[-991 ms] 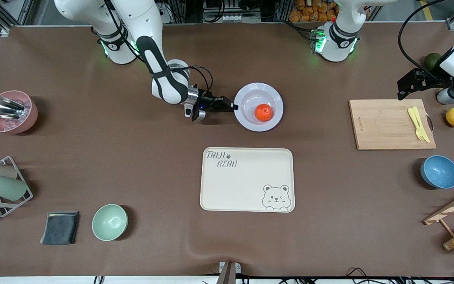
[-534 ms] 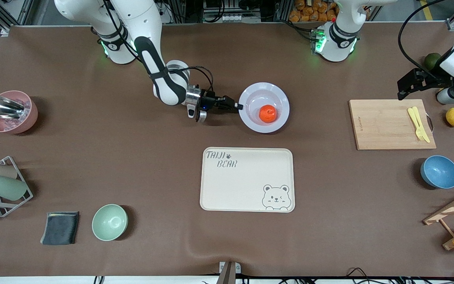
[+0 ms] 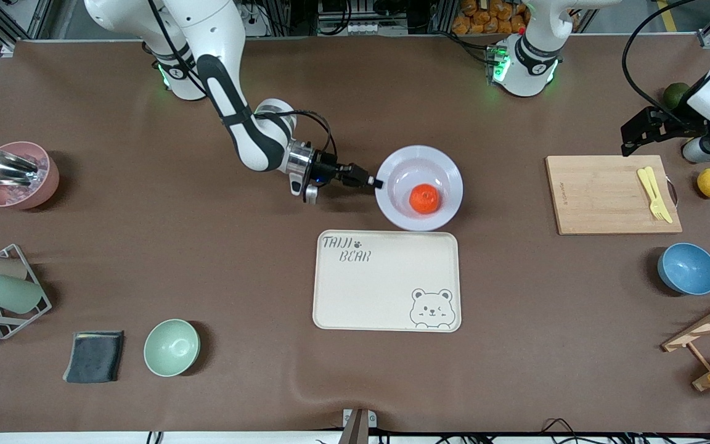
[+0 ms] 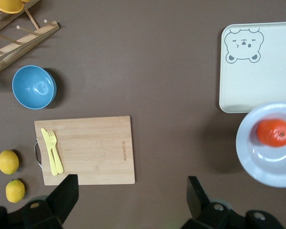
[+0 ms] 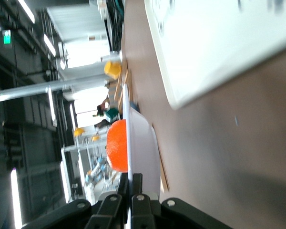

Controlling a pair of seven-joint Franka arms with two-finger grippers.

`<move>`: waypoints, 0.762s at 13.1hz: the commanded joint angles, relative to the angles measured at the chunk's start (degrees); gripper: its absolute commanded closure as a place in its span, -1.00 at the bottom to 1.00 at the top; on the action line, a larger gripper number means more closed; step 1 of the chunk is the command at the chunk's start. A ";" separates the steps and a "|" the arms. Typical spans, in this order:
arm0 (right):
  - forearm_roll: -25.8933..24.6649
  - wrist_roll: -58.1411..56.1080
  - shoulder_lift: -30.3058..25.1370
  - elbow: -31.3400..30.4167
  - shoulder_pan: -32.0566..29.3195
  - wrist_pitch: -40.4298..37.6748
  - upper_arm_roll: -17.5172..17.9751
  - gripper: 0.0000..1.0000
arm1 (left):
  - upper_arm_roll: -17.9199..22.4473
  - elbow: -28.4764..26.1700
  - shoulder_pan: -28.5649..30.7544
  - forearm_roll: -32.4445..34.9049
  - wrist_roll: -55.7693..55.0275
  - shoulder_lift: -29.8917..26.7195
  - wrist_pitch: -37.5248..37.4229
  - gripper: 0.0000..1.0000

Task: Place orange and plate with both arms
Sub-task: 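Slide the plate with the right gripper onto the bear tray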

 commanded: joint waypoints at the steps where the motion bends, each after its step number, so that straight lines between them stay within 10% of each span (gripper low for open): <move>1: 0.45 4.92 0.89 8.42 -2.26 8.73 0.56 1.00 | -0.22 1.32 0.40 -1.39 1.09 0.50 -0.17 -1.00; 10: -2.98 6.00 13.11 23.04 -7.45 12.63 0.39 1.00 | -0.31 1.32 0.40 -2.45 1.09 0.85 0.19 -1.00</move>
